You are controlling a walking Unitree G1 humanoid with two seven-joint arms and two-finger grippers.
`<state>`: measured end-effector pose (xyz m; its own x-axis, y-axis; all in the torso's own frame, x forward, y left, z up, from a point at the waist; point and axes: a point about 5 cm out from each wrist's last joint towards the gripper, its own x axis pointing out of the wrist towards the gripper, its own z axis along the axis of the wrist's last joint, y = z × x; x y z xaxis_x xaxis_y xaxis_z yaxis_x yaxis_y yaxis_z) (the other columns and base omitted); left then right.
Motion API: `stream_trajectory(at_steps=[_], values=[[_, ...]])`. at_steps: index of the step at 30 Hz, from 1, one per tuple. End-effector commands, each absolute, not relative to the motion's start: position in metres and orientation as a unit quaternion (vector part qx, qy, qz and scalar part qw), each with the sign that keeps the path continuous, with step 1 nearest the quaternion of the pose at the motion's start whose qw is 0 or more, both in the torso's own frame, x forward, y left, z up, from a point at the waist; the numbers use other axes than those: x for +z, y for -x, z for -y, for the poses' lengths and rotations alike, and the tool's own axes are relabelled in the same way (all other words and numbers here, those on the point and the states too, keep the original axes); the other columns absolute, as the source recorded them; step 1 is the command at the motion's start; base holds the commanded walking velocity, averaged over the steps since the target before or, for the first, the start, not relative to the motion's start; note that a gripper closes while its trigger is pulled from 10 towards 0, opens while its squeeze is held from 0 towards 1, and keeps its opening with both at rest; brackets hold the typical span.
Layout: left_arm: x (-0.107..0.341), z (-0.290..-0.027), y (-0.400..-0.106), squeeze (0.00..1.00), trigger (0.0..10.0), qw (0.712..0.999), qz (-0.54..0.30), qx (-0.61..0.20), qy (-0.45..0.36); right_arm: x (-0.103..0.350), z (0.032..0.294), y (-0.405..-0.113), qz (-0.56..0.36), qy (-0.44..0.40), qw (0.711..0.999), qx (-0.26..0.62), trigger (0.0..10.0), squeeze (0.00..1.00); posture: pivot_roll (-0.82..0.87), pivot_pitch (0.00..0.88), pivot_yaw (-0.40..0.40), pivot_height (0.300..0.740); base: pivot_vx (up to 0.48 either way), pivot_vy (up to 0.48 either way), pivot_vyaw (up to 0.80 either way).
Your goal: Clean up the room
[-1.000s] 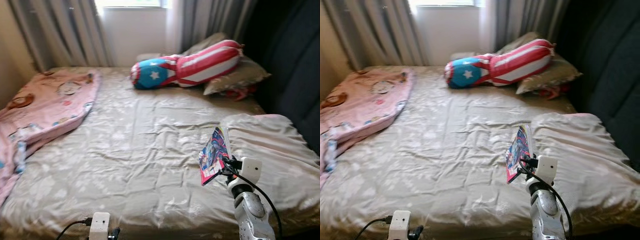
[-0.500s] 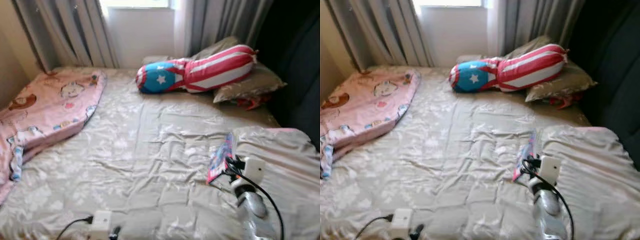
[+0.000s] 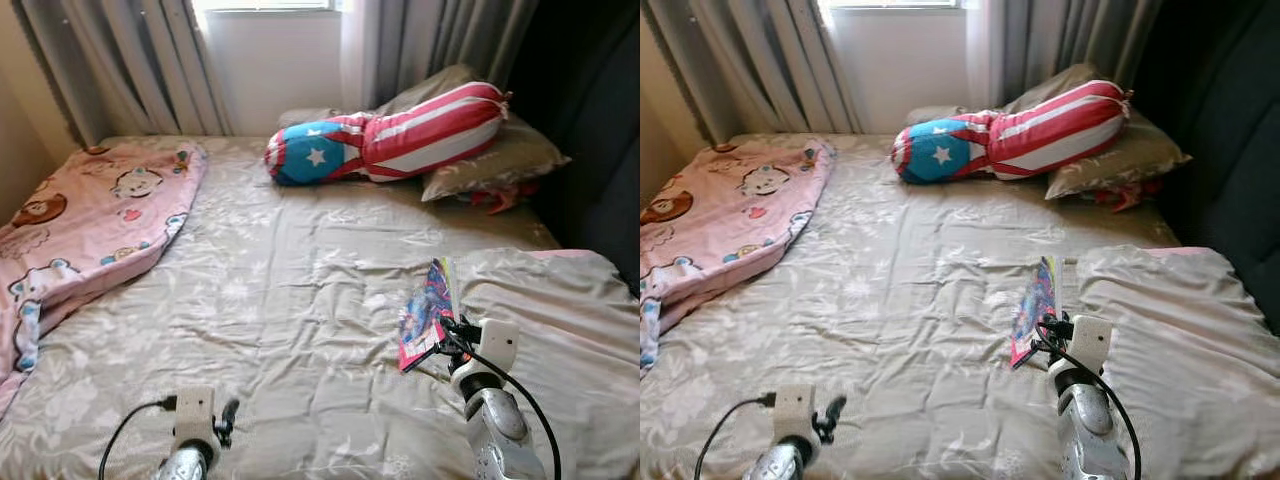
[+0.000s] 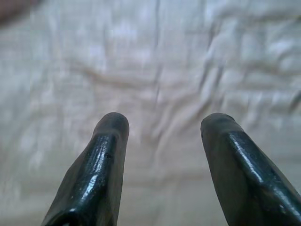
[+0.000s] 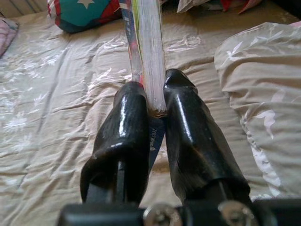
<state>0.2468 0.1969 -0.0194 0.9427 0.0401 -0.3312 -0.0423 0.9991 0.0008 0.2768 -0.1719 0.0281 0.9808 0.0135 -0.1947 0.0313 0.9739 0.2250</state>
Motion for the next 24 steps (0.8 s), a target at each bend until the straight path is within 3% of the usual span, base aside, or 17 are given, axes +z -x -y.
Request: stream_trajectory(at_steps=[1, 5, 14, 24], values=[[-0.014, -0.199, -0.248, 0.0, 10.0, 0.989, -0.146, 0.016, 0.005, 0.04, 0.171, -0.281, -0.067, -0.11, 0.992, 0.001, 10.0, 0.0, -0.04, 0.0, 0.023, 0.726, 0.0, 0.0, 0.0], [0.003, -0.211, -0.25, 0.0, 10.0, 0.996, -0.087, 0.026, 0.0, 0.042, 0.171, -0.281, -0.059, -0.1, 0.993, 0.005, 10.0, 0.0, -0.03, 0.0, 0.018, 0.726, 0.0, 0.0, 0.0], [0.02, -0.21, -0.252, 0.0, 10.0, 0.999, -0.042, 0.031, 0.0, 0.042, 0.164, -0.281, -0.058, -0.109, 0.992, 0.015, 10.0, 0.0, -0.04, 0.0, 0.021, 0.726, 0.0, 0.0, 0.0], [0.026, -0.204, -0.257, 0.0, 10.0, 0.999, -0.039, 0.034, 0.012, 0.039, 0.161, -0.282, -0.079, -0.103, 0.991, 0.023, 10.0, 0.0, -0.04, 0.0, 0.024, 0.721, 0.0, 0.0, 0.0]])
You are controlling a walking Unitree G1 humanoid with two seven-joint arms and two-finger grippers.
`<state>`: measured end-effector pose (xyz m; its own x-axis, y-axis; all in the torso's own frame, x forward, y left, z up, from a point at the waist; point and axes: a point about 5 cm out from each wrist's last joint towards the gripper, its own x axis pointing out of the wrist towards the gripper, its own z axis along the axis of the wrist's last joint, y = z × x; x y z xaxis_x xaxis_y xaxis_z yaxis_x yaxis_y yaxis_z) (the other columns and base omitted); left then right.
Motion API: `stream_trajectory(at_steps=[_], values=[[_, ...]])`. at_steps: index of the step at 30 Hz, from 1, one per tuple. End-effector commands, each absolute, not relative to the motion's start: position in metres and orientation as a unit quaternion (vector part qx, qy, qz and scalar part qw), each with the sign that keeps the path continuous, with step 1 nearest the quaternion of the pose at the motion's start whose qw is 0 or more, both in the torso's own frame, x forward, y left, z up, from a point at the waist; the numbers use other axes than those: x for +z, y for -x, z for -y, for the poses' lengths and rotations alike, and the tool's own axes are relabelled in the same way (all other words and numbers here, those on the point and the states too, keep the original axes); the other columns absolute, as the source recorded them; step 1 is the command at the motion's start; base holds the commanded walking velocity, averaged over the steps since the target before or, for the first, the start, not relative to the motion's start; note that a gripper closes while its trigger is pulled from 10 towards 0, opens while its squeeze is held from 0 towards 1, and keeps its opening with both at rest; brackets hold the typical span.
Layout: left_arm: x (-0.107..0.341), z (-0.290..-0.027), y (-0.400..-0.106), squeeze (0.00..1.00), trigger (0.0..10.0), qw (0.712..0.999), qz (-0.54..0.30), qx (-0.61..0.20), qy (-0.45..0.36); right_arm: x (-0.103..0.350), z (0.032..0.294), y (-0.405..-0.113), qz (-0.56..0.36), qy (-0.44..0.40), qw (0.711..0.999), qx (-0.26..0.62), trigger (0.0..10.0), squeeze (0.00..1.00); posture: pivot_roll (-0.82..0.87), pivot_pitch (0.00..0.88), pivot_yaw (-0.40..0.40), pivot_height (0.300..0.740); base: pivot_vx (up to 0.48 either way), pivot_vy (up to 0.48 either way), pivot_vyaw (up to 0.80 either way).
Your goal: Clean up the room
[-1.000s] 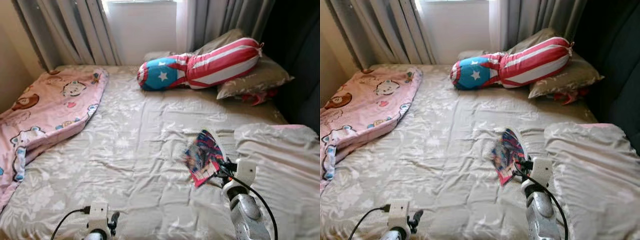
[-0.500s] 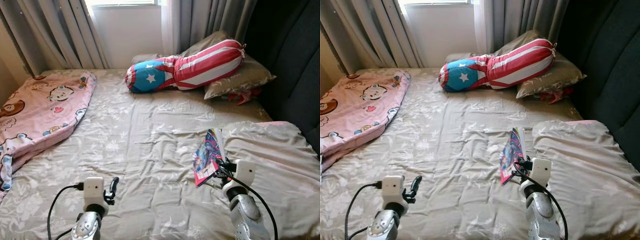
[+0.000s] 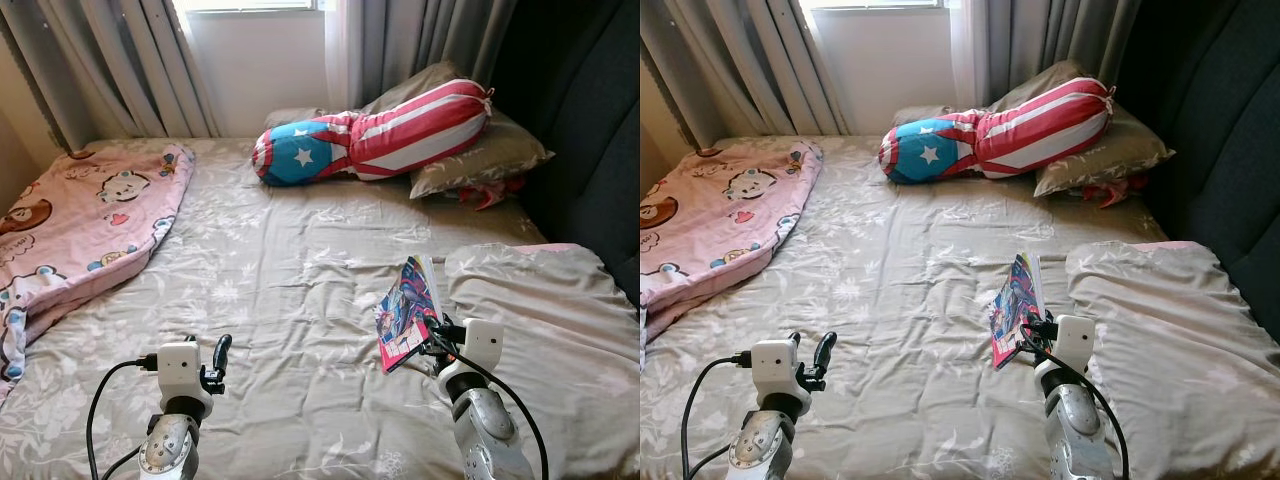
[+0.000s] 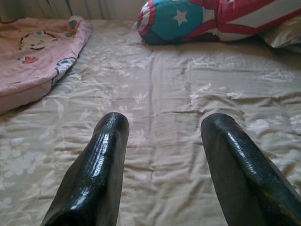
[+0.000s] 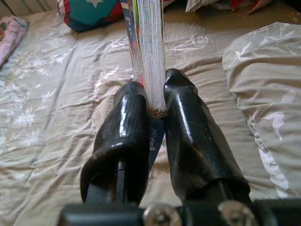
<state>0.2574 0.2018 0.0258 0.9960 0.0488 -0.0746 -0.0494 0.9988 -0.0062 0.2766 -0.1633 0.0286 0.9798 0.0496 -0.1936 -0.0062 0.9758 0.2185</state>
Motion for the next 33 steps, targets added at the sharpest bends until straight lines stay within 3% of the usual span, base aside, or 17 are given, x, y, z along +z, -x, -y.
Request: stream_trajectory(at_steps=[1, 7, 18, 22, 33], values=[[0.0269, -0.2034, -0.2568, 0.0, 10.0, 0.999, -0.039, 0.033, 0.012, 0.0382, 0.1608, -0.2819, -0.082, -0.101, 0.991, 0.025, 10.0, 0.0, -0.04, 0.0, 0.024, 0.716, 0.0, 0.0, 0.0], [0.0269, -0.2031, -0.2564, 0.0, 10.0, 0.999, -0.041, 0.031, 0.014, 0.0386, 0.1594, -0.281, -0.074, -0.102, 0.992, 0.024, 10.0, 0.0, -0.03, 0.0, 0.024, 0.681, 0.0, 0.0, 0.0], [0.027, -0.2021, -0.2563, 0.0, 10.0, 0.998, -0.051, 0.027, 0.013, 0.0347, 0.1604, -0.2809, -0.09, -0.094, 0.991, 0.021, 10.0, 0.0, -0.03, 0.0, 0.023, 0.676, 0.0, 0.0, 0.0], [0.0264, -0.2016, -0.2562, 0.0, 10.0, 0.998, -0.054, 0.026, 0.012, 0.0371, 0.1579, -0.2806, -0.075, -0.097, 0.992, 0.025, 10.0, 0.0, -0.03, 0.0, 0.024, 0.644, 0.0, 0.0, 0.0], [0.0241, -0.2016, -0.2547, 0.0, 10.0, 0.998, -0.065, 0.025, 0.01, 0.036, 0.159, -0.28, -0.079, -0.097, 0.992, 0.022, 10.0, 0.0, -0.03, 0.0, 0.022, 0.644, 0.0, 0.0, 0.0]])
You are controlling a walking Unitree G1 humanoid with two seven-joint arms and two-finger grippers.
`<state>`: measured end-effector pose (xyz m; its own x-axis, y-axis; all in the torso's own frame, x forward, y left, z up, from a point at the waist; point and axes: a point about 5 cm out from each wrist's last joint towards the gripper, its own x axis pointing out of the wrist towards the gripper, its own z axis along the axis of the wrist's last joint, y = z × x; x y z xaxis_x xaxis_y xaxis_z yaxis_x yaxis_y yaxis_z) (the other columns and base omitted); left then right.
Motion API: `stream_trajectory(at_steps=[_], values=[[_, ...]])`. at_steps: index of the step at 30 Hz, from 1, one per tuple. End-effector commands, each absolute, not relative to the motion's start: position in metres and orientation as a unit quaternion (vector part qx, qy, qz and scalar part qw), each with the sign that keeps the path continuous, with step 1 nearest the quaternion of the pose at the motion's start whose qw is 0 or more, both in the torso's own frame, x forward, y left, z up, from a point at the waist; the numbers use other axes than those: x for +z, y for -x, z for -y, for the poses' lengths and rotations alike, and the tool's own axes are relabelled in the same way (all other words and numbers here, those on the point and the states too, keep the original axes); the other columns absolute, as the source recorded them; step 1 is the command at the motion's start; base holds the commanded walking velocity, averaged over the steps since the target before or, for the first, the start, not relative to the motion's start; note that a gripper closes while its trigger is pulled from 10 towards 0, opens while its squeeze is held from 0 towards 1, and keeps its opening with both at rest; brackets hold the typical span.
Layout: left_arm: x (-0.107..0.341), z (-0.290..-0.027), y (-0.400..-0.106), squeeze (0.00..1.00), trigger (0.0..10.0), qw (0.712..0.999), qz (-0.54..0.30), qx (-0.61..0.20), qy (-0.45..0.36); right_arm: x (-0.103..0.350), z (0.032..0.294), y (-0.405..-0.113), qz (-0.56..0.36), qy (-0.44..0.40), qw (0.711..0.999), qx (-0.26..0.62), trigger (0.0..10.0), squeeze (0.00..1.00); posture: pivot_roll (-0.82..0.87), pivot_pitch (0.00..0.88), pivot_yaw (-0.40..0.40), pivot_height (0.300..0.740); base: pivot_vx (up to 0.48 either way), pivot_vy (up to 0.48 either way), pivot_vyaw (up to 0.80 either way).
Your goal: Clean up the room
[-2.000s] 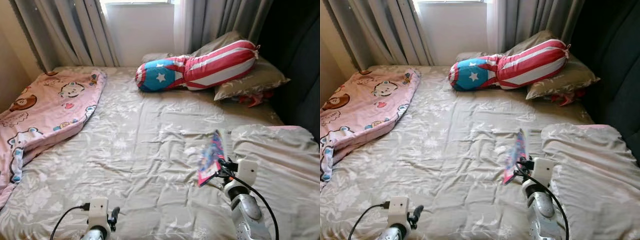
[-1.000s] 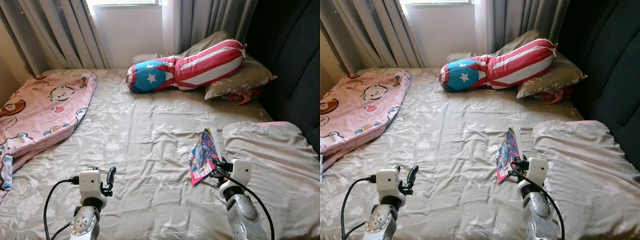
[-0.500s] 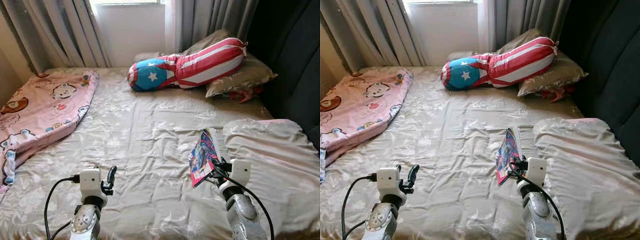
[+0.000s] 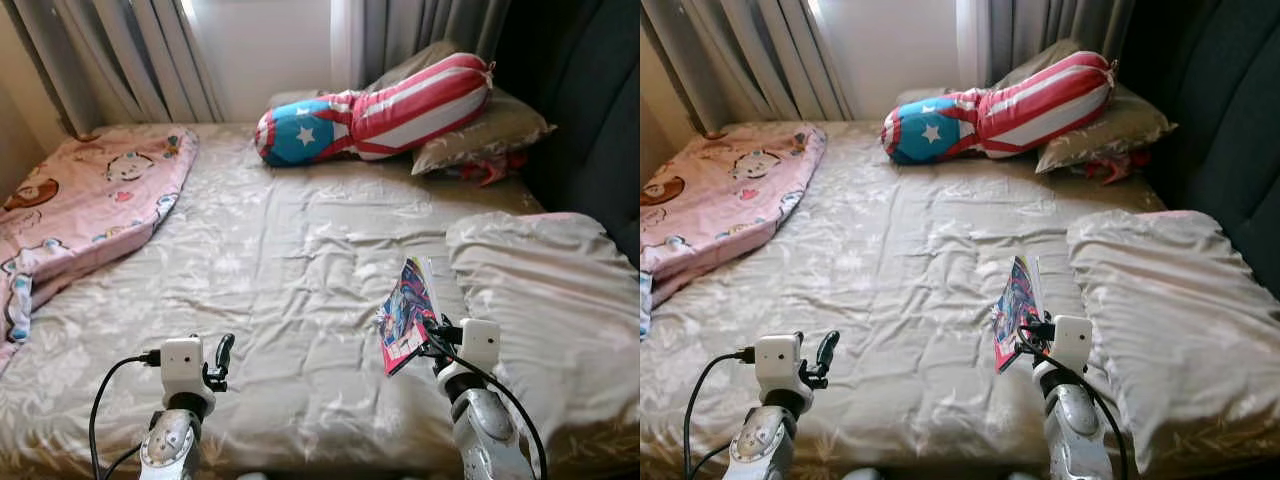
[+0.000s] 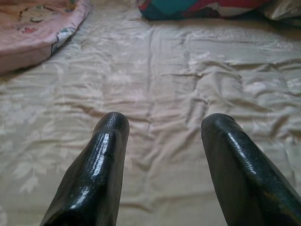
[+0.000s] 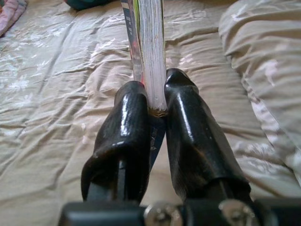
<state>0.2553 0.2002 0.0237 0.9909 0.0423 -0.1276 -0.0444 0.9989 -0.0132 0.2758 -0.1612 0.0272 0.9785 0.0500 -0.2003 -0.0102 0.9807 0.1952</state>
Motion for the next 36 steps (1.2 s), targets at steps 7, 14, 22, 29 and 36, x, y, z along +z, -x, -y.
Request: stream_trajectory(at_steps=[7, 14, 22, 29, 36], values=[[0.0256, -0.2001, -0.2559, 0.0, 10.0, 0.998, -0.062, 0.024, 0.013, 0.0375, 0.1572, -0.2808, -0.074, -0.103, 0.991, 0.03, 10.0, 0.0, -0.02, 0.0, 0.021, 0.644, 0.0, 0.0, 0.0], [0.026, -0.2002, -0.2563, 0.0, 10.0, 0.998, -0.063, 0.023, 0.013, 0.0401, 0.1548, -0.2824, -0.067, -0.108, 0.991, 0.039, 10.0, 0.0, -0.02, 0.0, 0.021, 0.644, 0.0, 0.0, 0.0], [0.028, -0.1991, -0.2577, 0.0, 10.0, 0.998, -0.058, 0.017, 0.016, 0.0407, 0.1539, -0.2826, -0.064, -0.11, 0.991, 0.044, 10.0, 0.0, -0.02, 0.0, 0.024, 0.644, 0.172, 0.0, 0.0], [0.0283, -0.1984, -0.2581, 0.0, 10.0, 0.998, -0.057, 0.014, 0.016, 0.0406, 0.1533, -0.2827, -0.065, -0.111, 0.991, 0.048, 10.0, 0.0, -0.02, 0.0, 0.022, 0.644, 0.373, 0.0, 0.0], [0.0286, -0.1982, -0.2582, 0.0, 10.0, 0.998, -0.056, 0.013, 0.016, 0.0411, 0.1498, -0.2827, -0.065, -0.112, 0.99, 0.059, 10.0, 0.0, -0.02, 0.0, 0.023, 0.644, 0.399, 0.0, 0.0]])
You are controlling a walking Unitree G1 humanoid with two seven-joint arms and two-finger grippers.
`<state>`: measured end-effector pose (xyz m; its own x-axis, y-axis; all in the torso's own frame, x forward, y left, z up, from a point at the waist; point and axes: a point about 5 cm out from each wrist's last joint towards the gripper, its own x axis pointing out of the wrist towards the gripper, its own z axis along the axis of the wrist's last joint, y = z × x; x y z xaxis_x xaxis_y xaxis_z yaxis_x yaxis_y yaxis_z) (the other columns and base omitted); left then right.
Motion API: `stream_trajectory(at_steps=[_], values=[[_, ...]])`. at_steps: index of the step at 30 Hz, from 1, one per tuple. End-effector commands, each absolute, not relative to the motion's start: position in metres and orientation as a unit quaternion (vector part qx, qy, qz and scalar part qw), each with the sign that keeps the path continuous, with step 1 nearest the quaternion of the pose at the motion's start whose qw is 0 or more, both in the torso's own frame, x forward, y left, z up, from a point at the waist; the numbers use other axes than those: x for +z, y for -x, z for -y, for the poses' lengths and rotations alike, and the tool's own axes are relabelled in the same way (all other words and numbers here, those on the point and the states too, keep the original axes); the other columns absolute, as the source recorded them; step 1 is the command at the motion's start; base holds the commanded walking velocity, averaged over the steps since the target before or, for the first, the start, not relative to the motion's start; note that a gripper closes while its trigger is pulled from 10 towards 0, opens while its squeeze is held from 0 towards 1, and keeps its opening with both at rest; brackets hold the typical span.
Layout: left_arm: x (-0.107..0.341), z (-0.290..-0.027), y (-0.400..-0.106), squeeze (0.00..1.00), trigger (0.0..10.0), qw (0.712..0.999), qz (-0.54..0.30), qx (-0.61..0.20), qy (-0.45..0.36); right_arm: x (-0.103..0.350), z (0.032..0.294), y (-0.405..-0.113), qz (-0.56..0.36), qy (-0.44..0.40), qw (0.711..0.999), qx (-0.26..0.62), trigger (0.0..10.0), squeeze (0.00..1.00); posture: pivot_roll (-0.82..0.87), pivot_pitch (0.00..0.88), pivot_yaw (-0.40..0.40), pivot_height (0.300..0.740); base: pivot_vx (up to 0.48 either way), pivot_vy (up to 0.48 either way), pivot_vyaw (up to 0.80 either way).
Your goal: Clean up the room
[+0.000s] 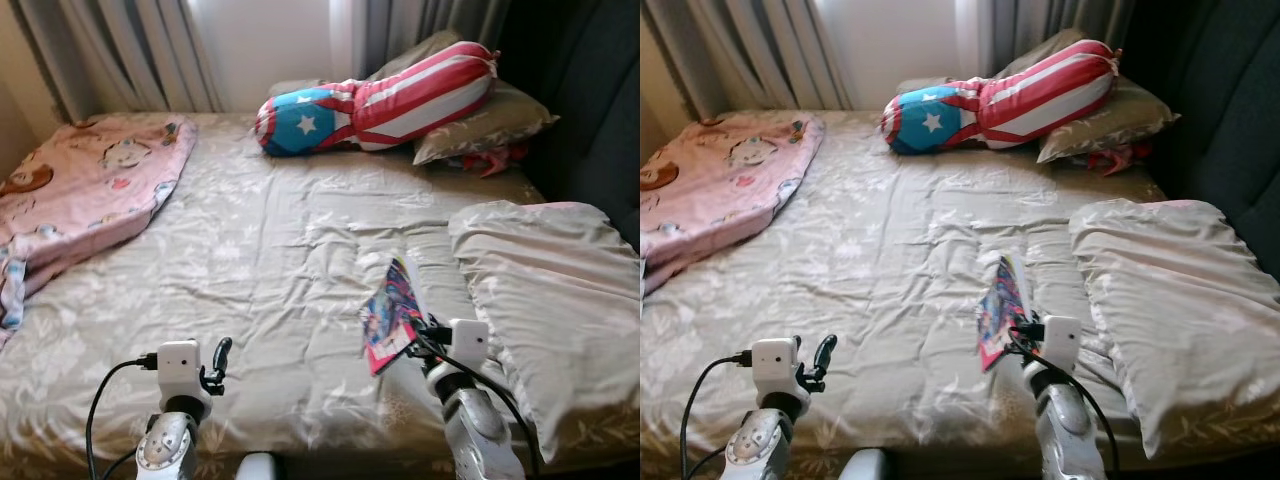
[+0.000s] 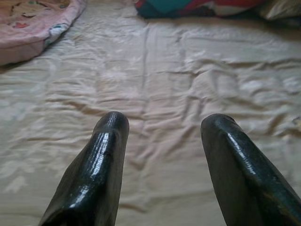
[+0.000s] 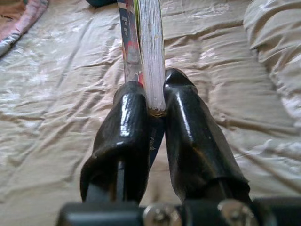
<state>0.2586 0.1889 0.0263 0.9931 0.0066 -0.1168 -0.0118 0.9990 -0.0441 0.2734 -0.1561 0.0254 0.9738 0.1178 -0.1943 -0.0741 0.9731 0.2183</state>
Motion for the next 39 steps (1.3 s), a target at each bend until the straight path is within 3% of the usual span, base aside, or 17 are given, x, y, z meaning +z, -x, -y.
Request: stream_trajectory(at_steps=[1, 19, 23, 28, 36, 39], values=[[0.028, -0.198, -0.258, 0.0, 10.0, 0.998, -0.057, 0.014, 0.015, 0.041, 0.149, -0.283, -0.065, -0.113, 0.99, 0.061, 10.0, 0.0, -0.02, 0.0, 0.023, 0.644, 0.311, 0.0, 0.0], [0.03, -0.197, -0.256, 0.0, 10.0, 0.998, -0.056, 0.003, 0.009, 0.036, 0.146, -0.299, -0.092, -0.167, 0.979, 0.071, 10.0, 0.0, 0.0, 0.0, 0.034, 0.644, 0.017, 0.0, 0.0], [0.033, -0.198, -0.254, 0.0, 10.0, 0.999, -0.052, -0.001, 0.004, 0.034, 0.148, -0.309, -0.105, -0.23, 0.966, 0.053, 10.0, 0.0, 0.03, 0.0, 0.039, 0.644, 0.0, 0.0, 0.0], [0.038, -0.207, -0.243, 0.0, 10.0, 0.999, -0.05, -0.003, -0.012, 0.041, 0.138, -0.321, -0.09, -0.386, 0.915, 0.071, 10.0, 0.0, 0.08, 0.0, 0.058, 0.644, 0.0, 0.0, 0.0], [0.041, -0.217, -0.224, 0.0, 10.0, 0.997, -0.067, -0.019, -0.039, 0.013, 0.152, -0.307, -0.16, -0.393, 0.905, 0.034, 10.0, 0.0, 0.13, 0.0, 0.092, 0.644, 0.0, 0.0, 0.0], [0.045, -0.222, -0.216, 0.0, 10.0, 0.996, -0.071, -0.024, -0.047, -0.004, 0.165, -0.293, -0.201, -0.392, 0.897, -0.022, 10.0, 0.0, 0.15, 0.009, 0.106, 0.644, 0.0, 0.0, 0.0]])
